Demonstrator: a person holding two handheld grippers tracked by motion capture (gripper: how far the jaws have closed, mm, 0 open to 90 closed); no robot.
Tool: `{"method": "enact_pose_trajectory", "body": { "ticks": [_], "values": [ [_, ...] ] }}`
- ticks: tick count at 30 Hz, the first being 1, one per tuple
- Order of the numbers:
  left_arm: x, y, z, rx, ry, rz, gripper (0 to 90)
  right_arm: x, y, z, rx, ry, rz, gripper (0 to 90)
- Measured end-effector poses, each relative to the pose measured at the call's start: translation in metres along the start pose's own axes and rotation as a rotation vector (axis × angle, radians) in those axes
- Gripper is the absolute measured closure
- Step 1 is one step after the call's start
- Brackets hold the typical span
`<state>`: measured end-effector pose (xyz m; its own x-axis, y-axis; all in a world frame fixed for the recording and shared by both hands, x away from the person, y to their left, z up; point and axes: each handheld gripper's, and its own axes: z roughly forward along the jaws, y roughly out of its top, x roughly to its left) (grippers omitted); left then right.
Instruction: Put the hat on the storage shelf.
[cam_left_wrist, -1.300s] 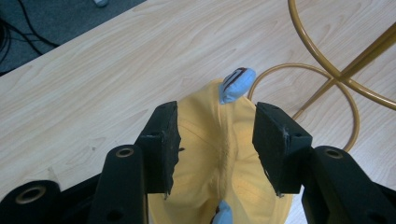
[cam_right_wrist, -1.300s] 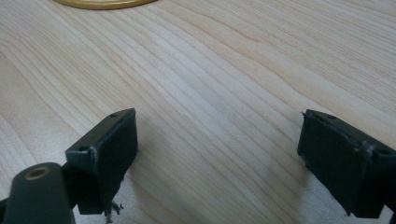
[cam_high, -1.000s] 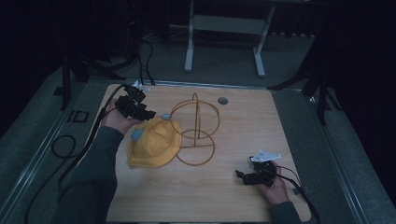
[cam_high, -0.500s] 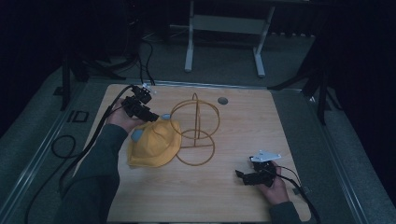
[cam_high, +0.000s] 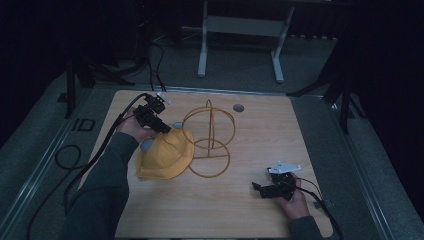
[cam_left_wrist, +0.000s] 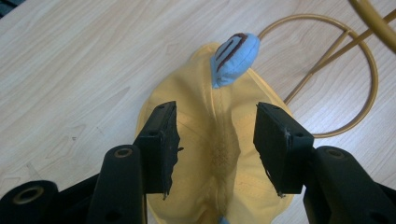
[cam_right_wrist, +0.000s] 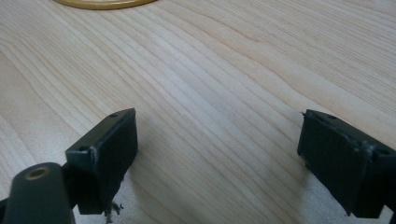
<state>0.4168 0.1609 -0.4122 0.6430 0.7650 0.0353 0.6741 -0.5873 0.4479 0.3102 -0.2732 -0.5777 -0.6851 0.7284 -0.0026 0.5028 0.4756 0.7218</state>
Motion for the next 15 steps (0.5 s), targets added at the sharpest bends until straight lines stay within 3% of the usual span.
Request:
{"method": "enact_pose_trajectory", "body": {
  "ticks": [15],
  "values": [
    [-0.001,0.003,0.012,0.055,-0.009,0.005,49.9,0.000,0.000,0.000,0.000,0.000,-0.001,11.9]
  ]
}}
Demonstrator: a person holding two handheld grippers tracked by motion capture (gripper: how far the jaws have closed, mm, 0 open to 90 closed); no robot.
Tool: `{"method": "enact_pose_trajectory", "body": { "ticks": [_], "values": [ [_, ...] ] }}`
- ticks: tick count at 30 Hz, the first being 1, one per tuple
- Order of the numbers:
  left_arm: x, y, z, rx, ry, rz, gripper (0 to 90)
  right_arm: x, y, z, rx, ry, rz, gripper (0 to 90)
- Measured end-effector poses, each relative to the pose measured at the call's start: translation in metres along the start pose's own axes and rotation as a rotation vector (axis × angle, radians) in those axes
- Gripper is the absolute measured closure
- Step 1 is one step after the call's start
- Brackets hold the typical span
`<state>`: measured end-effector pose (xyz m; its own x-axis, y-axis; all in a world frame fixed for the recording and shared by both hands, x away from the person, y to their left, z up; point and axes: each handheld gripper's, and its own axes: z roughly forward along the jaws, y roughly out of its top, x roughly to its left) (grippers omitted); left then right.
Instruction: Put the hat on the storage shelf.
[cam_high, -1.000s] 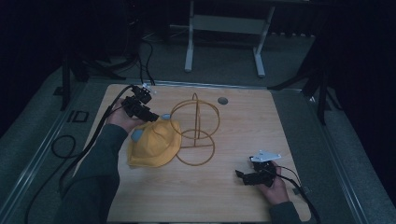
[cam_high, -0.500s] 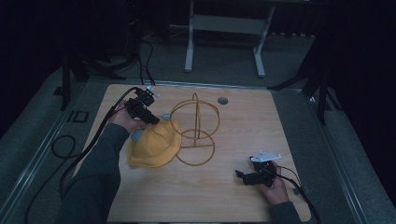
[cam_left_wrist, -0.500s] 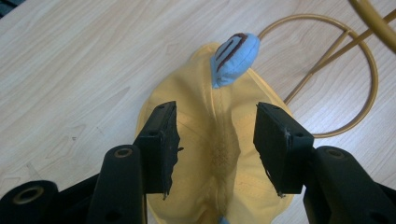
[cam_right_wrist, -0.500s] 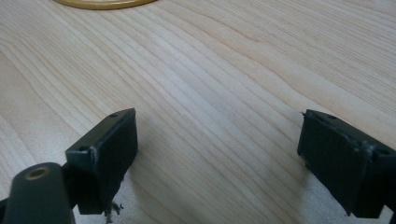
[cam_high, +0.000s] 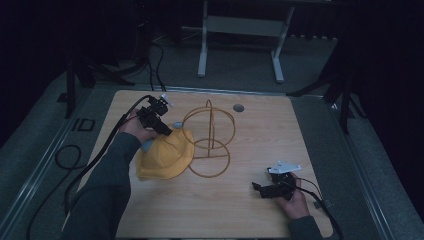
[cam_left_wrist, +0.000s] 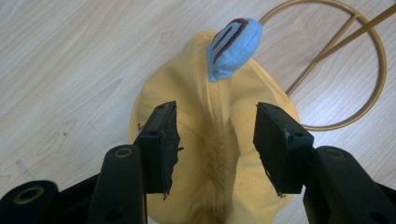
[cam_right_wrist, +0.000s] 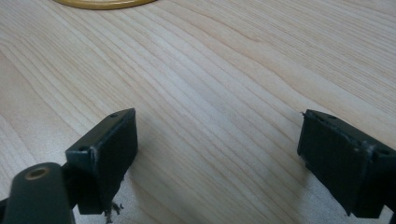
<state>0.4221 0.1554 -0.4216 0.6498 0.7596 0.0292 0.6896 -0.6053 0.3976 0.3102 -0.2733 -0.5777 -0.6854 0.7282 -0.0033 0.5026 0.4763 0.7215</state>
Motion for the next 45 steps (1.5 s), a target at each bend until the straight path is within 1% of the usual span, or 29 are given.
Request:
{"method": "enact_pose_trajectory", "body": {
  "ticks": [8,12,17,19,22,26,34,37,38,41,45],
  "values": [
    [0.001,0.002,0.008,0.048,-0.009,0.005,50.0,0.000,0.000,0.000,0.000,0.000,0.001,11.9],
    [0.001,0.004,0.013,0.081,-0.008,0.021,50.1,0.000,0.000,0.000,0.000,0.000,0.001,11.9],
    [0.001,0.006,0.018,0.103,-0.016,0.021,50.1,0.000,0.000,0.000,0.000,0.000,0.000,11.9],
    [0.001,0.006,0.019,0.110,-0.025,0.022,50.1,0.000,0.000,0.000,0.000,0.000,0.000,11.9],
    [0.002,0.006,0.021,0.128,-0.022,0.027,50.1,0.000,0.000,0.000,0.000,0.000,0.001,11.9],
    [0.003,0.006,0.023,0.143,-0.043,0.029,49.9,0.000,0.000,0.000,0.000,0.000,0.001,11.9],
    [0.002,0.006,0.029,0.170,-0.059,0.032,45.1,0.000,0.000,0.000,0.000,0.000,0.001,11.9],
    [0.004,0.007,0.030,0.180,-0.060,0.033,43.8,0.000,0.000,0.000,0.000,0.000,0.001,11.9],
    [0.004,0.007,0.031,0.180,-0.060,0.027,43.5,0.000,0.000,0.000,0.000,0.000,0.000,11.9],
    [0.005,0.006,0.032,0.187,-0.046,0.028,40.9,0.000,0.000,0.000,0.000,0.000,0.001,11.9],
    [0.005,0.006,0.032,0.188,-0.019,0.021,35.8,0.000,0.000,0.000,0.000,0.000,0.001,11.9]
  ]
}}
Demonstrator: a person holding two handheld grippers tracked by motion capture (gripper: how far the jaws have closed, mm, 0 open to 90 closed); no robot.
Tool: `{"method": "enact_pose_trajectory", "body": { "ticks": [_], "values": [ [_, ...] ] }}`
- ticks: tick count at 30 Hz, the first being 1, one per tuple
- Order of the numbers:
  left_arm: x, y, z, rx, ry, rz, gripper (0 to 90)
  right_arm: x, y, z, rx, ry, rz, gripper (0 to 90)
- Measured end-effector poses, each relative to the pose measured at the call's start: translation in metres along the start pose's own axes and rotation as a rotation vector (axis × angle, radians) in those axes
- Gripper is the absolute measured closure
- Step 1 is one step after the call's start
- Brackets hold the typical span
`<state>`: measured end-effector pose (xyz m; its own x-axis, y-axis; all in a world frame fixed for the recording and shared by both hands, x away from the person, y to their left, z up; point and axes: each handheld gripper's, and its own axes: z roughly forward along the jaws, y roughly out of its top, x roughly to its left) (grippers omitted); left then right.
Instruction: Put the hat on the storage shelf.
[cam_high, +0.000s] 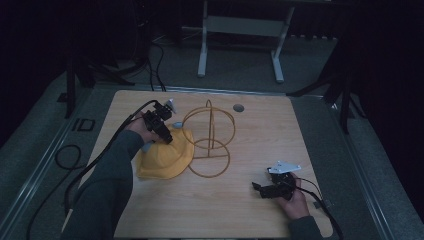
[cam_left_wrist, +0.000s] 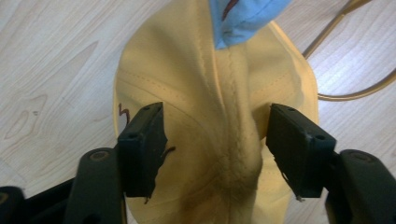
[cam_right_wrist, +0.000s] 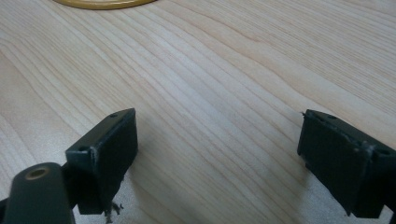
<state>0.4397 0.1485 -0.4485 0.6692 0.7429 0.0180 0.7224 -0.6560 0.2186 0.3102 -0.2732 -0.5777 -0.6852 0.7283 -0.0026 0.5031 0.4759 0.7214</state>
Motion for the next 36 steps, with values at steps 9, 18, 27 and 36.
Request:
{"method": "enact_pose_trajectory", "body": {
  "ticks": [9,18,27,36],
  "values": [
    [-0.002,-0.002,-0.003,-0.017,-0.008,0.015,52.2,0.000,0.000,0.000,0.000,0.000,0.000,11.9],
    [-0.003,-0.005,-0.008,-0.014,-0.016,0.045,79.2,0.000,0.000,0.000,0.000,0.000,0.000,11.9],
    [-0.005,-0.007,-0.011,-0.001,-0.020,0.102,83.5,0.000,0.000,0.000,0.000,0.000,0.000,11.9],
    [-0.007,-0.013,-0.019,0.007,-0.028,0.170,83.6,0.000,0.000,0.000,0.000,0.000,0.000,11.9]
  ]
}}
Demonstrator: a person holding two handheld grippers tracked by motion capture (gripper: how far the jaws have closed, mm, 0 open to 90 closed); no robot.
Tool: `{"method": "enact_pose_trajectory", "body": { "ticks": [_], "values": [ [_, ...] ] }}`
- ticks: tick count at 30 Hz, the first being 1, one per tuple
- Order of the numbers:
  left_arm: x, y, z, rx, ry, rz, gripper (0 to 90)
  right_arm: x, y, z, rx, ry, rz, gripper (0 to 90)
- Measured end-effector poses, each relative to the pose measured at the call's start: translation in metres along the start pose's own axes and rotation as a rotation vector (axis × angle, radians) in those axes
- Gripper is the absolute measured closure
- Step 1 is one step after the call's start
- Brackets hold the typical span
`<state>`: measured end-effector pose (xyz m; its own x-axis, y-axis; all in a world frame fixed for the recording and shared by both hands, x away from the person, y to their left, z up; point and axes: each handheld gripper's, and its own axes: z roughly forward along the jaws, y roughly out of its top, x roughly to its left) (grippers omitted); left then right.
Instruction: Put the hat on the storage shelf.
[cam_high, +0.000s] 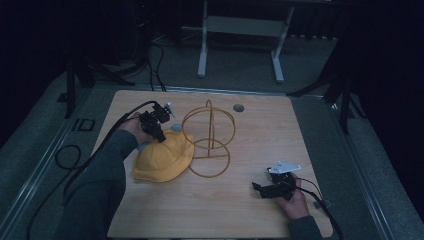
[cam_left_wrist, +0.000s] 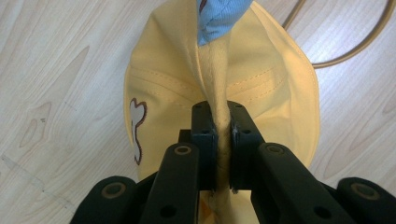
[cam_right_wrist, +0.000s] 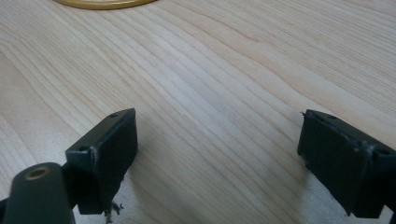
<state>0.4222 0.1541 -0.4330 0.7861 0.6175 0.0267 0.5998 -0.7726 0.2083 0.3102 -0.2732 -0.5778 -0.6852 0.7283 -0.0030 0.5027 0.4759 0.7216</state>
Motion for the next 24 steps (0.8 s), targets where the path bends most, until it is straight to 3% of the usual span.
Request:
{"method": "enact_pose_trajectory", "body": {
  "ticks": [15,24],
  "values": [
    [-0.004,-0.012,-0.018,-0.018,0.004,0.065,83.6,0.000,0.000,0.000,0.000,0.000,0.001,11.9],
    [-0.006,-0.023,-0.035,-0.070,-0.004,0.085,83.5,0.000,0.000,0.000,-0.001,0.000,0.003,12.0]
  ]
}}
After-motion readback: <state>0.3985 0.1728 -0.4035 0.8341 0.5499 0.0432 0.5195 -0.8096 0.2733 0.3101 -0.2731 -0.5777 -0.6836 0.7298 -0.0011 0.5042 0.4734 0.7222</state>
